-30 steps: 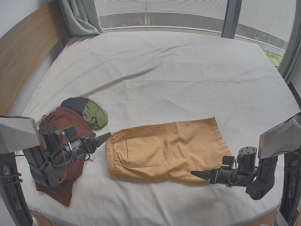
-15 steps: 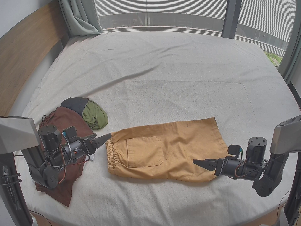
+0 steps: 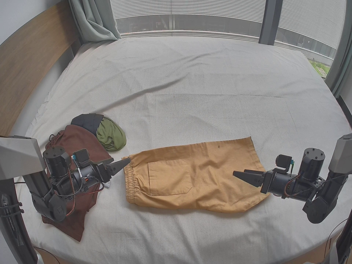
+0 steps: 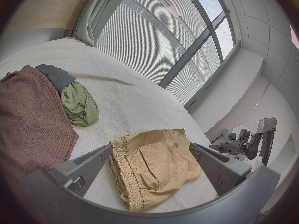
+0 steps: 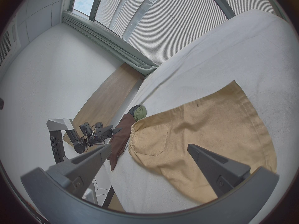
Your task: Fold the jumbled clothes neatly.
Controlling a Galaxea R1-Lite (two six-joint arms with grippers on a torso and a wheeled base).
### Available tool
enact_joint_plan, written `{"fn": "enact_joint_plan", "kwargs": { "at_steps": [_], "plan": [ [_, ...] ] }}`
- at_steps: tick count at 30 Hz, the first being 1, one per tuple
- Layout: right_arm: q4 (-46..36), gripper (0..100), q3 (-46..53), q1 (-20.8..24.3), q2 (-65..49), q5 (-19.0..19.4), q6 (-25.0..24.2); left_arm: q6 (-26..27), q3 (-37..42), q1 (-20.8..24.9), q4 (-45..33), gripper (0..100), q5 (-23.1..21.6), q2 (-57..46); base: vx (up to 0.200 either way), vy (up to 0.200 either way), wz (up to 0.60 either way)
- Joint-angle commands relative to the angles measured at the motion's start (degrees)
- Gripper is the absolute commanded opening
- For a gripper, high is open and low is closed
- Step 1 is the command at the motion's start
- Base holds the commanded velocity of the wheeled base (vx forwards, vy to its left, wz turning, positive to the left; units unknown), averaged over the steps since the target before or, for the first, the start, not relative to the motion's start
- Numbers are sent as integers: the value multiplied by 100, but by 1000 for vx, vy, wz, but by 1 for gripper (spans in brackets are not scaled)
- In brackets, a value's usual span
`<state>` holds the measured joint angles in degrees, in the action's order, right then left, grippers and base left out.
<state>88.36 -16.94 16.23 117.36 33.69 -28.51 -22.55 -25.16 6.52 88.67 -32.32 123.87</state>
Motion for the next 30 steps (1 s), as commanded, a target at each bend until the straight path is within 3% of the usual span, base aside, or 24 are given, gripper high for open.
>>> {"fn": "enact_joint_plan", "kwargs": {
  "at_steps": [1, 7, 30],
  "plan": [
    [-3, 100, 51, -93, -503, 6, 4, -4, 11, -28, 1, 100, -3, -21, 0, 0, 0],
    [-3, 100, 60, -93, -706, -12, 4, -390, 11, 42, 1, 100, -29, -3, 0, 0, 0],
    [-12, 100, 69, -93, -653, -21, 13, -452, -33, 121, 1, 100, -11, 753, 0, 0, 0]
  ]
}}
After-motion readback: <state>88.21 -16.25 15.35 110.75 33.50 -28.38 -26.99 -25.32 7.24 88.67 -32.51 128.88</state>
